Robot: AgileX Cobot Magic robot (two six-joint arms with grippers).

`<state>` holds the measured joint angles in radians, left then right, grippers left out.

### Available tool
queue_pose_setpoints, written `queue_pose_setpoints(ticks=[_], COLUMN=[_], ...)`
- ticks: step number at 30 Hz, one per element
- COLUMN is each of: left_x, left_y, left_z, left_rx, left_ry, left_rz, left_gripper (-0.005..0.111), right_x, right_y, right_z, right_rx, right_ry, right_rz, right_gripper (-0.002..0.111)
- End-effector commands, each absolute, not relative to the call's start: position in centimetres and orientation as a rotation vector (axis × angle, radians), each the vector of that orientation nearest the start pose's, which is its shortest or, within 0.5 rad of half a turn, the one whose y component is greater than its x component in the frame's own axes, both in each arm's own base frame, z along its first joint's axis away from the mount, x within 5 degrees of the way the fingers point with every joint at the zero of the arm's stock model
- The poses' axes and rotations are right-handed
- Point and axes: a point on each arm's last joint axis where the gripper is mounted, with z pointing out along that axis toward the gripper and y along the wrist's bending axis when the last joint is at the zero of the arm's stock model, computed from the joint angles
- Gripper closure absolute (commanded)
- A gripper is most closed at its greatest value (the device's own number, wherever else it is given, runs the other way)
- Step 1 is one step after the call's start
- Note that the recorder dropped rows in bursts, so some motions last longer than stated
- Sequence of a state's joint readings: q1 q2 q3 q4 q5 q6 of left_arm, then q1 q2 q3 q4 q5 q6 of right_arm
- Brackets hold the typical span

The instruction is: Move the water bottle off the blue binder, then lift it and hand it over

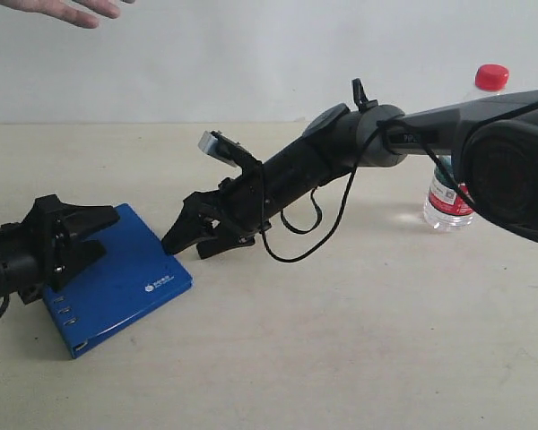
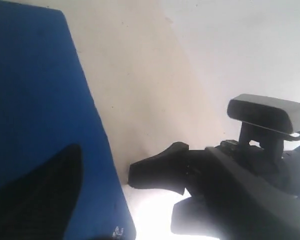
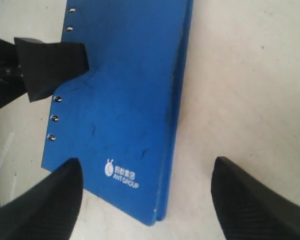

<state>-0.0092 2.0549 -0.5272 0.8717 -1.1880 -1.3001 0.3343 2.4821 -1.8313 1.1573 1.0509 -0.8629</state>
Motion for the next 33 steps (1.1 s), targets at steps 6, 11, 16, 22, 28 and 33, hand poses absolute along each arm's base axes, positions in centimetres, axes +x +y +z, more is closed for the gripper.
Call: queue_pose_setpoints(ticks=[6, 11, 16, 22, 28, 33], left_x=[28.4, 26.7, 24.7, 23.5, 23.4, 24.1], left_y=[-5.0, -5.2, -4.2, -2.5, -2.4, -3.2], left_z=[11.9, 12.8, 13.9, 13.2, 11.5, 10.0], left_rx=[-0.277, 0.061, 0.174, 0.005, -0.123, -0.242], left_ry=[1.947, 2.214, 2.432, 2.537, 2.594, 2.545], left_rz=[-1.311, -1.065, -0.817, -0.573, -0.588, -0.772], left_gripper=[0.043, 0.047, 0.06, 0.057, 0.04, 0.038], right_x=[43.0, 42.7, 42.6, 42.6, 42.6, 43.2], right_y=[22.7, 22.7, 22.8, 22.7, 22.7, 22.6], right_z=[9.8, 10.9, 12.8, 14.4, 14.5, 14.2], right_rx=[-0.829, -0.913, -0.937, -0.952, -0.953, -0.934], right_ry=[2.526, 2.476, 2.433, 2.402, 2.4, 2.403], right_rz=[1.434, 1.466, 1.455, 1.439, 1.438, 1.342], right_gripper=[0.041, 0.041, 0.041, 0.041, 0.041, 0.041])
